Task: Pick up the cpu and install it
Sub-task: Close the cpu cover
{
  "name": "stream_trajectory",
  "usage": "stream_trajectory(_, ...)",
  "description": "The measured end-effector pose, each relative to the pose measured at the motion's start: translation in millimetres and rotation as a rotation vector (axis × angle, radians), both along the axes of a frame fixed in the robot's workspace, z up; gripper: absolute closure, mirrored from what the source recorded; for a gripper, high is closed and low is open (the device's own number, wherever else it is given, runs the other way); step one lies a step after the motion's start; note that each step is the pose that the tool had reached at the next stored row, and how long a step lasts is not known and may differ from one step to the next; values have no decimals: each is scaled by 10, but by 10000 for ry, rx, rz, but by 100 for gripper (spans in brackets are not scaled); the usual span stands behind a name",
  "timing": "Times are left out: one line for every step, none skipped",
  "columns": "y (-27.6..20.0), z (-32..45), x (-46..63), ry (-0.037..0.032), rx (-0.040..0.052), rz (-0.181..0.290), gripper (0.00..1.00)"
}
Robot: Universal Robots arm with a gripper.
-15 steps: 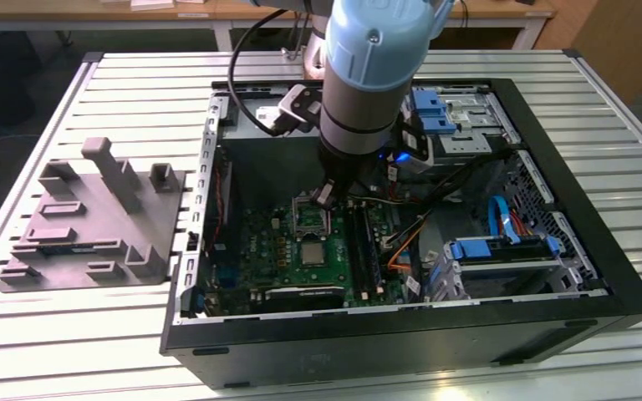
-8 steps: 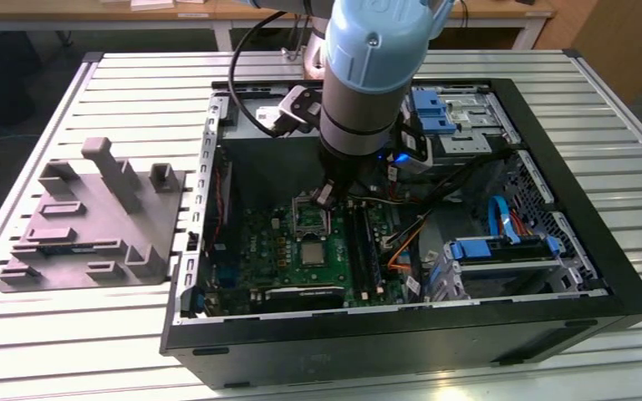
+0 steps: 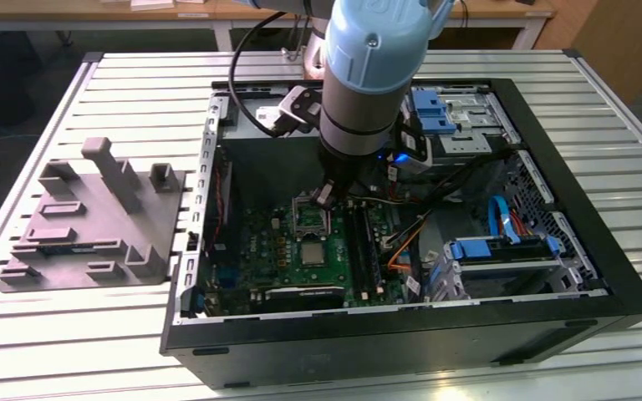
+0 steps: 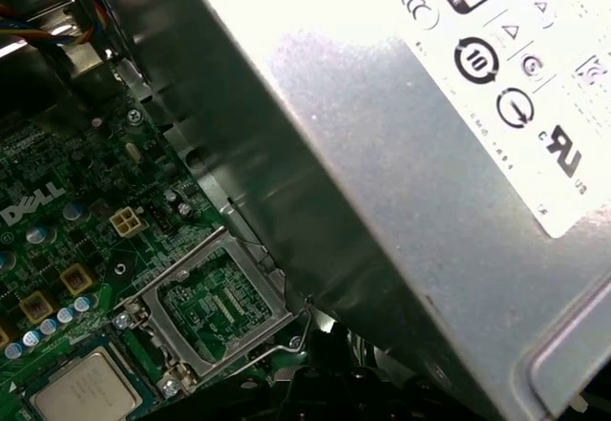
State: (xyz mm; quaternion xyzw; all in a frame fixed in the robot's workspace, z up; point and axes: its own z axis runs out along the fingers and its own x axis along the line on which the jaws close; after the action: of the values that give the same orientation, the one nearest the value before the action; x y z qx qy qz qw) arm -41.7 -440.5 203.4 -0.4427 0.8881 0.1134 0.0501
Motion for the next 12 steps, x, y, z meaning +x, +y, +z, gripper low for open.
stream_trajectory(2, -2, 0, 0, 0, 0, 89)
stream_trajectory(4, -4, 0, 0, 0, 0, 89)
stream_trajectory(6, -6, 0, 1, 0, 0, 89)
stream_trajectory(9, -8, 0, 1, 0, 0, 89)
stream_trajectory(12, -10, 0, 0, 1, 0, 89)
stream_trajectory(14, -12, 0, 1, 2, 0, 89)
stream_trajectory(14, -14, 0, 1, 2, 1, 89)
stream_trajectory(14, -17, 0, 2, 3, 0, 89)
stream_trajectory(15, -22, 0, 1, 5, 0, 89)
stream_trajectory(15, -26, 0, 1, 5, 0, 89)
stream_trajectory(15, -30, 0, 1, 5, 0, 89)
stream_trajectory(15, -31, 0, 2, 3, 0, 89)
